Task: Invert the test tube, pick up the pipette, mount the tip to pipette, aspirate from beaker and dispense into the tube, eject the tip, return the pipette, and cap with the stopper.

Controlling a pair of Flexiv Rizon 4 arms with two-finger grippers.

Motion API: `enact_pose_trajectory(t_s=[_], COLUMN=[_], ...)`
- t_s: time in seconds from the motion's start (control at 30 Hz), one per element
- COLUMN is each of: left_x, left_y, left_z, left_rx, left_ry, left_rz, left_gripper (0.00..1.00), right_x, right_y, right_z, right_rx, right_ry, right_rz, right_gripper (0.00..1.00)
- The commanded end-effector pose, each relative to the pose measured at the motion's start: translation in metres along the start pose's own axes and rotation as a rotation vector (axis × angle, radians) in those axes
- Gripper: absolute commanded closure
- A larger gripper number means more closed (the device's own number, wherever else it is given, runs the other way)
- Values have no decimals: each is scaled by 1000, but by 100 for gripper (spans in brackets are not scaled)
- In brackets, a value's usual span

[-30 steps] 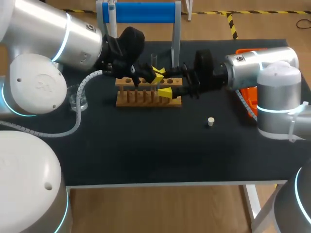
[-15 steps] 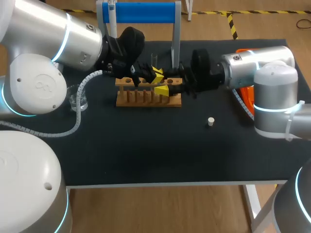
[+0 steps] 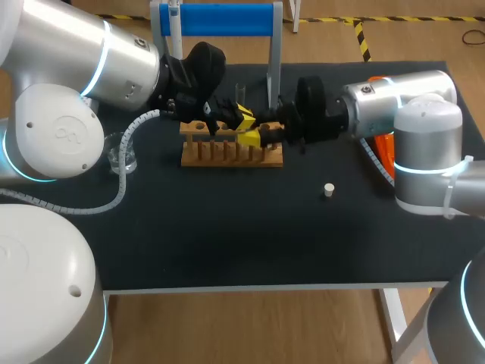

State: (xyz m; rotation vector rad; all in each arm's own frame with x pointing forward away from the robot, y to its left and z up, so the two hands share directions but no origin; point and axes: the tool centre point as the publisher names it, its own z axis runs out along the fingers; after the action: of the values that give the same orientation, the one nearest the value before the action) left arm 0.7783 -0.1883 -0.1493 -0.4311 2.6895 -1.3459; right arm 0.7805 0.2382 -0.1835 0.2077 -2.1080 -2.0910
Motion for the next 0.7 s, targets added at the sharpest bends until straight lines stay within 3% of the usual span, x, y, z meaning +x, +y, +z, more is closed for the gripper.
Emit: enact_pose_trajectory(t_s=[0.03, 0.23, 0.27, 0.33, 0.7], left_x=[0, 0, 0, 0, 0], left_y=[-1, -1, -1, -1, -1], left_z=[0, 0, 0, 0, 0], left_rx=[-7, -7, -7, -7, -7], left_ry=[0, 0, 0, 0, 0], left_rz=[-2, -2, -2, -2, -2], left_gripper=[100, 100, 89, 0, 0], right_x=[0, 1, 1, 2, 14], right_y=[0, 0, 0, 0, -6], right_z=[-1, -1, -1, -2, -26], right_rx=[3, 7, 7, 7, -3], right_ry=[7, 12, 12, 12, 5], right_rz=[0, 0, 1, 1, -4], right_gripper=[100, 100, 100, 100, 100])
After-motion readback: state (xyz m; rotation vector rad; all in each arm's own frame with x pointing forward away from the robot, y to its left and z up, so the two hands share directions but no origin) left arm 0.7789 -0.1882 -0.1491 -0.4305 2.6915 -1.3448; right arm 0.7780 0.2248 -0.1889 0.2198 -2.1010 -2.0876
